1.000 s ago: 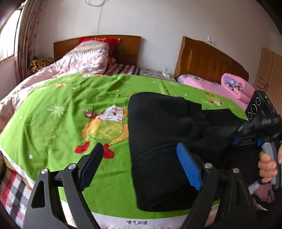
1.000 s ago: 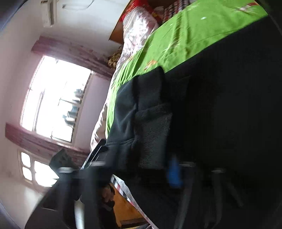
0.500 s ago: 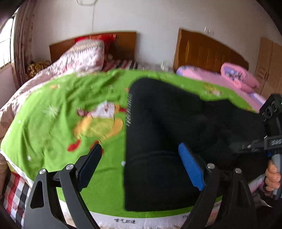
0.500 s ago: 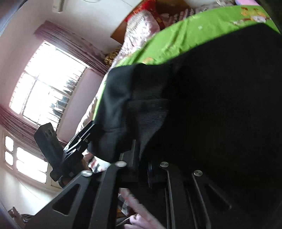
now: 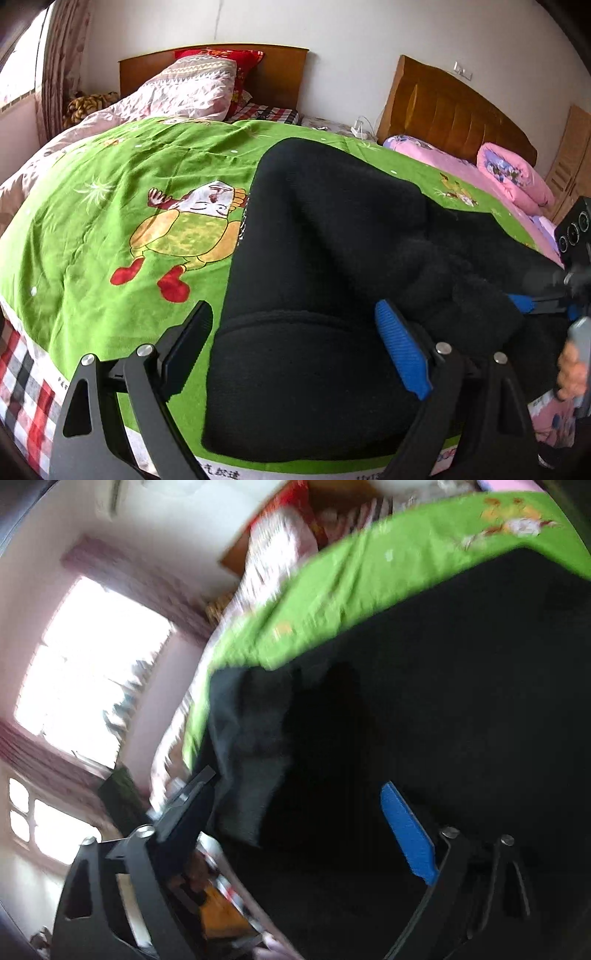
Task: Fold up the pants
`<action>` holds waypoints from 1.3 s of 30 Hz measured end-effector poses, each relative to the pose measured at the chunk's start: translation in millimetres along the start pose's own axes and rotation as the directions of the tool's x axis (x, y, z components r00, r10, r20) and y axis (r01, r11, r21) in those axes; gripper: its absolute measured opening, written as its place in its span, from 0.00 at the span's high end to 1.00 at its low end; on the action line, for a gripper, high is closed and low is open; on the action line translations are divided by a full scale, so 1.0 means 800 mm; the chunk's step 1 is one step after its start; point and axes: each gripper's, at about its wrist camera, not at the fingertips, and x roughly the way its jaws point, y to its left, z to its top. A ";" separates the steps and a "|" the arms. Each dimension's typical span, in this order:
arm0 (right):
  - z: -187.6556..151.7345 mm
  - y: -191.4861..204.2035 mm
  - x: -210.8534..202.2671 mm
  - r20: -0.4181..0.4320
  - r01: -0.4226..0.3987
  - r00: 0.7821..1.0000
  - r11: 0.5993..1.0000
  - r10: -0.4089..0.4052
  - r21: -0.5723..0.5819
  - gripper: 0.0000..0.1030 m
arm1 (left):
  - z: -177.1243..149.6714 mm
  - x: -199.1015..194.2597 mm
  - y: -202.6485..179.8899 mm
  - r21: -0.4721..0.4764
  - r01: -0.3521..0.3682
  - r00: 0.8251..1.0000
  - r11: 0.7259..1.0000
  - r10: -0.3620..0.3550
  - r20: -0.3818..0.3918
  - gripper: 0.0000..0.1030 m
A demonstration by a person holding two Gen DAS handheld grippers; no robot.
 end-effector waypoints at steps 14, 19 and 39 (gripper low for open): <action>0.006 0.027 0.052 -0.124 -0.132 0.984 0.991 0.126 -0.035 0.47 | -0.005 0.003 0.020 -0.118 0.093 0.996 0.989 -0.091 0.019 0.12; -0.004 0.034 0.027 0.042 -0.080 0.996 0.992 0.084 -0.094 0.79 | -0.003 -0.010 0.029 -0.137 0.107 0.994 0.985 -0.103 0.042 0.12; 0.038 0.120 -0.111 0.427 -0.071 0.883 0.956 0.193 -0.286 0.86 | -0.045 -0.038 0.020 -0.007 -0.024 1.000 1.000 0.024 0.014 0.09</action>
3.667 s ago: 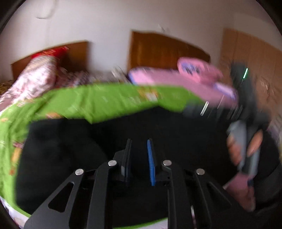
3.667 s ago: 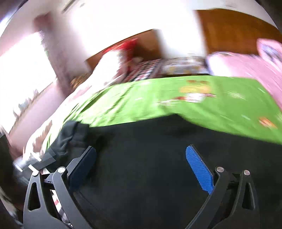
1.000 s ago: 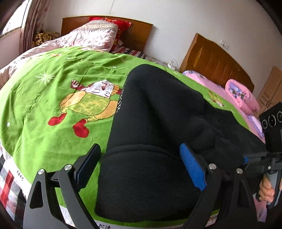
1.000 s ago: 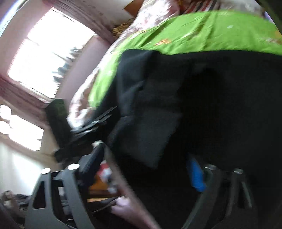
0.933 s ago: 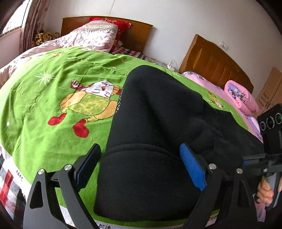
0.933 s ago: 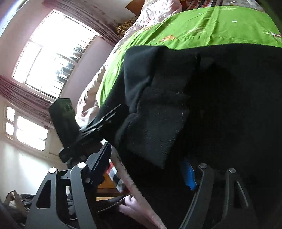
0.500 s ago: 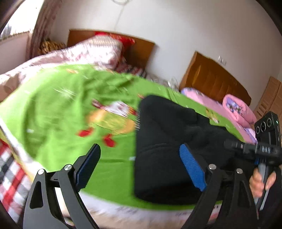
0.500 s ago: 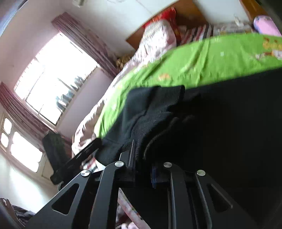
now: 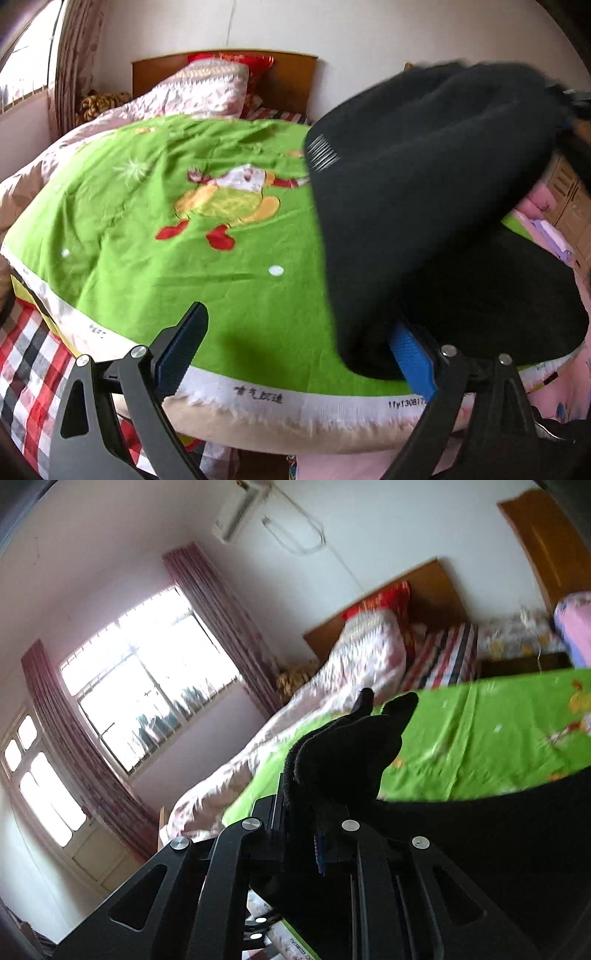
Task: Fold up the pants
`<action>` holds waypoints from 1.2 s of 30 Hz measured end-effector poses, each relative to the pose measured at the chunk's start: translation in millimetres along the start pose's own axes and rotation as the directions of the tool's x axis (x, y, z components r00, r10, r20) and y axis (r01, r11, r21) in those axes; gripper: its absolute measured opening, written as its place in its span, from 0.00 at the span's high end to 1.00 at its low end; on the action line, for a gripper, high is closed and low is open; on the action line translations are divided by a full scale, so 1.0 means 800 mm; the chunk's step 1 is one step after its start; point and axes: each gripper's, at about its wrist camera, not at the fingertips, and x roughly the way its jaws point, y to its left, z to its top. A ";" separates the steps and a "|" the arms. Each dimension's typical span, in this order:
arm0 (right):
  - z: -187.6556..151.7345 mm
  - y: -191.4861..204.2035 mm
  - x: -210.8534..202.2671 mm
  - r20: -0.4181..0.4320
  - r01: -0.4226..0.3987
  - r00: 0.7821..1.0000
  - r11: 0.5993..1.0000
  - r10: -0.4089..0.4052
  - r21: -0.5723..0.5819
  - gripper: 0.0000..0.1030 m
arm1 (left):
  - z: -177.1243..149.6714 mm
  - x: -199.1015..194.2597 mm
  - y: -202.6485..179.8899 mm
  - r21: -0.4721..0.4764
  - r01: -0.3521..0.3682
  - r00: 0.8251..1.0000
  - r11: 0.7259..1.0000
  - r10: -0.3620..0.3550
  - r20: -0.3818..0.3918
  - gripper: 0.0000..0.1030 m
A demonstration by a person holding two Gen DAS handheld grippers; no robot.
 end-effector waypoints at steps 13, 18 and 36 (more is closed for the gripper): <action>-0.155 -0.152 -0.081 -0.162 0.257 0.962 0.925 -0.218 0.279 0.86 | 0.002 0.012 -0.014 0.013 -0.039 0.999 0.999 0.040 -0.023 0.02; -0.139 -0.130 -0.092 -0.115 0.247 0.967 0.946 -0.227 0.211 0.86 | 0.004 0.008 -0.021 0.031 -0.071 0.997 0.997 0.072 -0.024 0.02; -0.152 -0.125 -0.140 -0.145 0.379 0.922 0.912 -0.359 0.154 0.38 | 0.003 -0.023 -0.034 0.190 0.004 0.995 0.982 0.015 -0.101 0.02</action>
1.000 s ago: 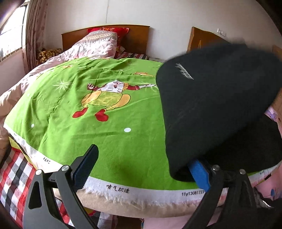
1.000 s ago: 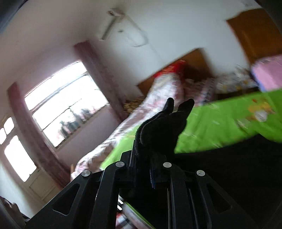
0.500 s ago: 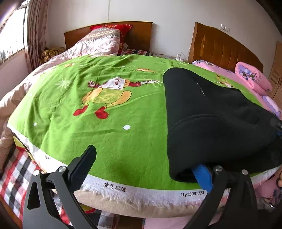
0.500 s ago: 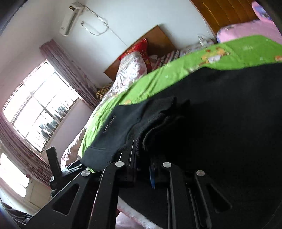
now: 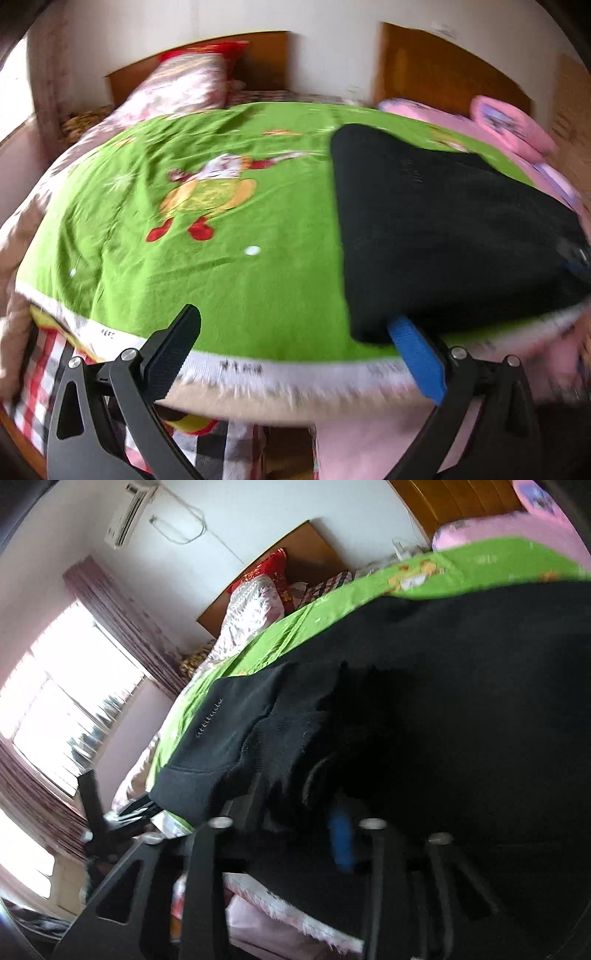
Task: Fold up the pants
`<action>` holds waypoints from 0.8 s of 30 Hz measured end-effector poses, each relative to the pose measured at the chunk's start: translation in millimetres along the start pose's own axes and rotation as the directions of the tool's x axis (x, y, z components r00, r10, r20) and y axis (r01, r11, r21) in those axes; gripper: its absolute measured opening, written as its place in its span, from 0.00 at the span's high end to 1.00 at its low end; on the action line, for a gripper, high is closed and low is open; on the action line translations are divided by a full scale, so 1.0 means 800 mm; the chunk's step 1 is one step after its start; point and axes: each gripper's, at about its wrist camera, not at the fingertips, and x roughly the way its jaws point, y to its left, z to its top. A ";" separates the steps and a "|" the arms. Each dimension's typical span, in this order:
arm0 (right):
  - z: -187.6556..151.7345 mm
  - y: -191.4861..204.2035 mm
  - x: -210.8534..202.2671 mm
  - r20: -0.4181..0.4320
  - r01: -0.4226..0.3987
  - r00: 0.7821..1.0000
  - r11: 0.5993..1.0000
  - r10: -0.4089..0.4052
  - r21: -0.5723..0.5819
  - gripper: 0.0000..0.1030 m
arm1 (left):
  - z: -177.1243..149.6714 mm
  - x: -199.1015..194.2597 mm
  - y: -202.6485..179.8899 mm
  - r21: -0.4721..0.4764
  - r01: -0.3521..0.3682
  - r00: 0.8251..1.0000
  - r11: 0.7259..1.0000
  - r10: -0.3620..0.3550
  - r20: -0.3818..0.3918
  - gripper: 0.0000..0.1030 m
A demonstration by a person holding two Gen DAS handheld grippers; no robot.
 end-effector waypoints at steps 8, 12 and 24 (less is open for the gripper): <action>0.034 0.062 -0.006 0.095 0.101 0.992 0.960 -0.078 -0.261 0.36 | 0.065 -0.075 -0.016 -0.055 0.258 0.942 0.964 -0.239 0.235 0.02; 0.020 0.103 0.037 0.040 0.121 0.993 0.903 -0.115 -0.413 0.36 | 0.083 -0.012 -0.063 -0.027 0.279 0.952 0.960 -0.272 0.141 0.02; -0.019 0.080 0.067 -0.014 0.104 0.992 0.869 -0.126 -0.483 0.34 | 0.059 0.067 -0.094 0.097 0.097 0.994 0.991 -0.101 0.036 0.01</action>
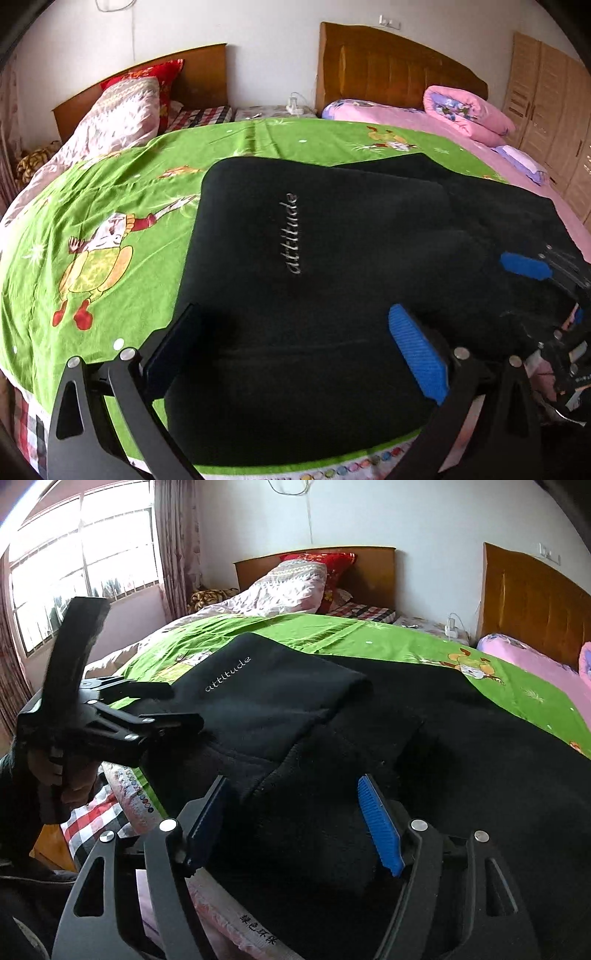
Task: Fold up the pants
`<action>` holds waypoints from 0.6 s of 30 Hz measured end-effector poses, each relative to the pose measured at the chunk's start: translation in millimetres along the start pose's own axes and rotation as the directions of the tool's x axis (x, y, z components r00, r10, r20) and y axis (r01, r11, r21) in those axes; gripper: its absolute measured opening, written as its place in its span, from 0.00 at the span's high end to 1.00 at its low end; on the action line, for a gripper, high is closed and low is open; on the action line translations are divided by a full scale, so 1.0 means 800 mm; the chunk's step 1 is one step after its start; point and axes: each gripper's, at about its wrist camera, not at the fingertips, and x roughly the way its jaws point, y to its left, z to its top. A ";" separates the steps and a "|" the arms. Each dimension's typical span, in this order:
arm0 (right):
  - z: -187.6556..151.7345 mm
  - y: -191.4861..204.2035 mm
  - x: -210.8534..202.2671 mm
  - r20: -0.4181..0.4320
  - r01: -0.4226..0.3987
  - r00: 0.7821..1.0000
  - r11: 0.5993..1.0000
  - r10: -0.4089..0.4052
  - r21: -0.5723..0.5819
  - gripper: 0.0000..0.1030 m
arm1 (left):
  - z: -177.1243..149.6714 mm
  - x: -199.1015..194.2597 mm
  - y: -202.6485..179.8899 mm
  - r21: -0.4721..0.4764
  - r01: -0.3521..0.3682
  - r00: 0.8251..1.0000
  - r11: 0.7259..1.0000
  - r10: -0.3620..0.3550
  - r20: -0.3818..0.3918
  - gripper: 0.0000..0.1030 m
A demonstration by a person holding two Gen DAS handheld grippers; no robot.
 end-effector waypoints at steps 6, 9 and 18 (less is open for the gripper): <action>-0.004 -0.001 -0.002 0.016 -0.013 1.000 1.000 0.013 0.008 0.34 | 0.036 -0.022 -0.011 -0.022 0.000 1.000 1.000 0.000 -0.014 0.02; -0.006 -0.002 -0.003 0.023 -0.015 1.000 1.000 0.015 0.011 0.34 | 0.081 -0.030 -0.028 0.007 -0.005 1.000 1.000 0.005 0.030 0.02; -0.006 -0.003 -0.005 0.031 -0.024 0.999 0.999 0.023 0.023 0.33 | 0.124 0.095 0.021 -0.160 0.077 0.972 0.984 -0.110 -0.208 0.02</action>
